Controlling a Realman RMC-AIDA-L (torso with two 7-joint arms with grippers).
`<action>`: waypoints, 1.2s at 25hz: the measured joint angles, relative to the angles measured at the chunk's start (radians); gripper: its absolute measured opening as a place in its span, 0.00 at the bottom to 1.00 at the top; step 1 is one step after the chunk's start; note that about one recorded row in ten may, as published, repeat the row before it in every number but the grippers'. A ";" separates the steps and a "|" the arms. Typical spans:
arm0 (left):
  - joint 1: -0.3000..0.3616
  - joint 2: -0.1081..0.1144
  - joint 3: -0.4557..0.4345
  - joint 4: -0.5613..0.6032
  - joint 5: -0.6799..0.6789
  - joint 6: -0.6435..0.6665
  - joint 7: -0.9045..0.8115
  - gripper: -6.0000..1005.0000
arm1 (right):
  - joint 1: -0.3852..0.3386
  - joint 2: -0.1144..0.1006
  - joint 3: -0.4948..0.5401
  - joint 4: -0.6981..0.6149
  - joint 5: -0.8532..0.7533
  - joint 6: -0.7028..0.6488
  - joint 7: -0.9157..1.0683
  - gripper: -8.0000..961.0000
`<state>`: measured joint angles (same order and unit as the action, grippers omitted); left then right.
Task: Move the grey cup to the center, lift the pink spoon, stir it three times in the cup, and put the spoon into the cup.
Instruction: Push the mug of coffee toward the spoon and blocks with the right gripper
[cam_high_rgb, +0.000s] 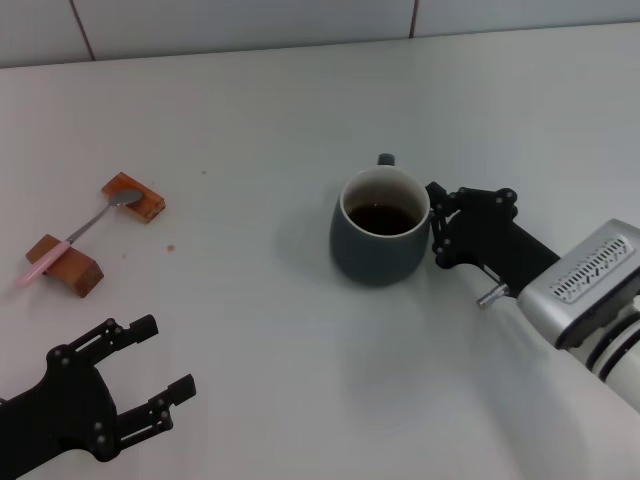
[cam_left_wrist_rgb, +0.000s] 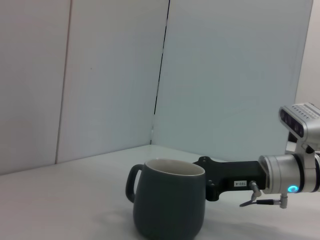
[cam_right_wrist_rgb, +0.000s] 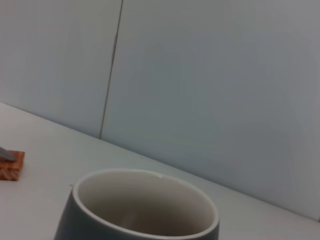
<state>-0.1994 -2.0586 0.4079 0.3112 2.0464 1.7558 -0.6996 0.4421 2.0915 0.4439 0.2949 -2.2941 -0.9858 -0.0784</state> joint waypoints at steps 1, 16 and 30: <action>0.000 0.000 0.000 0.000 0.000 0.000 0.000 0.78 | 0.005 0.000 0.002 0.013 0.001 0.016 0.000 0.04; -0.002 0.000 -0.007 -0.003 0.000 0.002 -0.011 0.77 | 0.115 0.000 0.003 0.169 -0.001 0.252 0.008 0.04; -0.006 -0.002 -0.009 -0.006 -0.001 -0.001 -0.011 0.77 | 0.156 -0.002 -0.011 0.245 -0.009 0.317 0.009 0.04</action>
<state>-0.2052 -2.0601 0.3988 0.3051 2.0458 1.7550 -0.7103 0.5982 2.0892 0.4329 0.5400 -2.3031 -0.6688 -0.0692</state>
